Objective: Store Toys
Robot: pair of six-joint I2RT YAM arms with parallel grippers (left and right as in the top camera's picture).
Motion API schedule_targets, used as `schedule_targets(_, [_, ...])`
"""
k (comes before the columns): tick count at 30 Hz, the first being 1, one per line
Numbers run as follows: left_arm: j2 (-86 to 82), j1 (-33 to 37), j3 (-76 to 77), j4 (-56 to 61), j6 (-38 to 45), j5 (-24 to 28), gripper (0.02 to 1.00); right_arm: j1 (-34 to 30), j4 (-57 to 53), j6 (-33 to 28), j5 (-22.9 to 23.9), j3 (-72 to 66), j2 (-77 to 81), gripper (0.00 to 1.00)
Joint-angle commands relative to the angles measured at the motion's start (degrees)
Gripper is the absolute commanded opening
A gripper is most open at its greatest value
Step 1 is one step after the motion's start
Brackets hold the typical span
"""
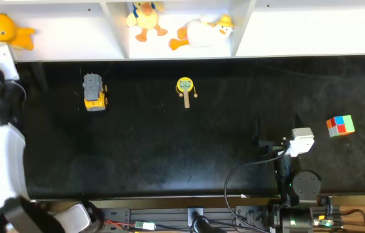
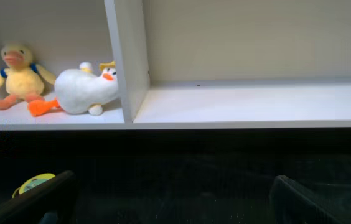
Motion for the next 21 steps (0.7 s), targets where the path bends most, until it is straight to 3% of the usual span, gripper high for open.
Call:
schedule_targets(1, [-4.55,-0.48,-3.48,-1.53,1.40,-0.76,0.998,-0.13,0.13,-0.17,-0.20,-0.79,-0.48,0.996])
schedule_targets(21, [-18.58,-10.51,-11.69,-14.38,-2.34,-0.79,1.000,-0.13,0.13,-0.17,-0.20,-0.79,-0.48,0.996])
